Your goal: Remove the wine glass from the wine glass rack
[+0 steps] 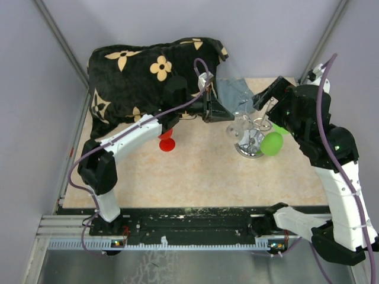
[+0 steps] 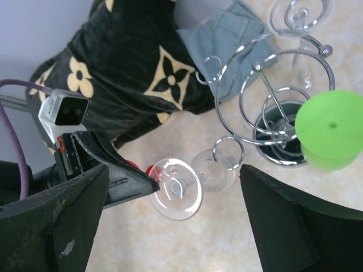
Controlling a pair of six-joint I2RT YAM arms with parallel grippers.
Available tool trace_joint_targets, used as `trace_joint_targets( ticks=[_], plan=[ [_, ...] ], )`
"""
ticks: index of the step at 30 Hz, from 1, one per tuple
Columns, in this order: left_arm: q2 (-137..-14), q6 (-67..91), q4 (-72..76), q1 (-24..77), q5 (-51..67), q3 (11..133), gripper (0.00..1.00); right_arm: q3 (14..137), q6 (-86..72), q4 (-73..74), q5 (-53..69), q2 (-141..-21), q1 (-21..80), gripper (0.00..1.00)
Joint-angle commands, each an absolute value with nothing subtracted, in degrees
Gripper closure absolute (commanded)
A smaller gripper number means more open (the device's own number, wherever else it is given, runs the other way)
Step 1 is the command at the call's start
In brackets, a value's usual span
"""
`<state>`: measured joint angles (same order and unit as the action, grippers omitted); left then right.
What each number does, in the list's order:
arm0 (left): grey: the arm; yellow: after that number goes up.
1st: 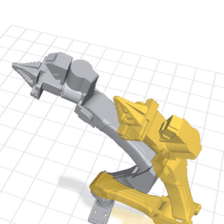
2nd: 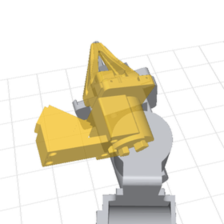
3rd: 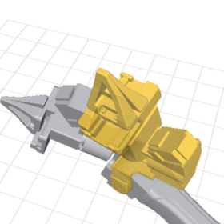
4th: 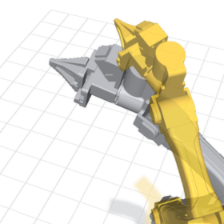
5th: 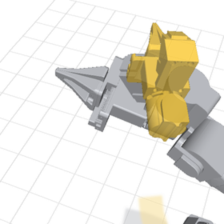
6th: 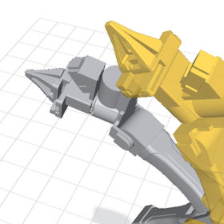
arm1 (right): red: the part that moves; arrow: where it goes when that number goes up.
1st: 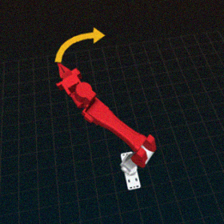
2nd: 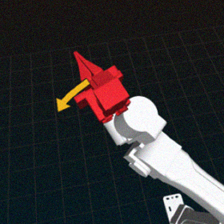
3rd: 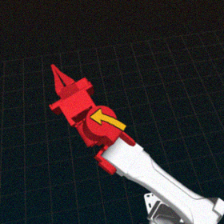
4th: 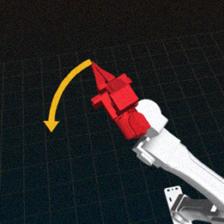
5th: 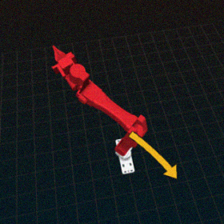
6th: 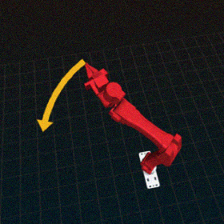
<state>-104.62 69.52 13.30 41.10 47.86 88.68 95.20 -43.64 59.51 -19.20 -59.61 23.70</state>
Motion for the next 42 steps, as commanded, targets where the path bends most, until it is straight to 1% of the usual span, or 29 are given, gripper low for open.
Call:
trace_joint_targets(
  ticks=[1, 7, 13, 16, 21, 30, 37, 42],
  plan=[
    [-100.4, 65.4, 14.7, 39.4, 48.6, 90.5, 1.0, 100.7, -41.8, 56.8, -18.1, -61.6, 23.4, 0.03],
    [-98.4, 64.7, 13.4, 37.4, 48.9, 87.9, 1.0, 101.1, -41.7, 55.1, -16.9, -62.2, 23.4, 0.03],
    [-97.8, 60.7, 12.7, 36.1, 51.2, 88.8, 1.0, 100.8, -41.9, 54.2, -15.8, -62.6, 23.4, 0.03],
    [-98.0, 53.4, 7.6, 35.8, 52.3, 91.8, 1.0, 101.5, -41.4, 53.9, -15.1, -63.5, 23.4, 0.02],
    [-98.2, 36.7, -3.6, 35.8, 51.0, 98.3, 1.0, 105.0, -39.7, 53.6, -14.1, -66.4, 23.4, 0.02],
    [-98.2, 16.3, -16.9, 35.4, 48.2, 108.0, 1.0, 117.2, -35.8, 54.1, -10.6, -75.5, 23.4, 0.02],
    [-96.5, 1.7, -25.9, 34.1, 46.0, 110.6, 1.0, 131.1, -33.4, 56.1, -7.6, -84.4, 23.4, 0.02],
    [-93.8, -7.9, -29.0, 34.2, 43.6, 109.7, 1.0, 134.7, -33.6, 55.2, -4.4, -88.5, 23.4, 0.02]
  ],
)
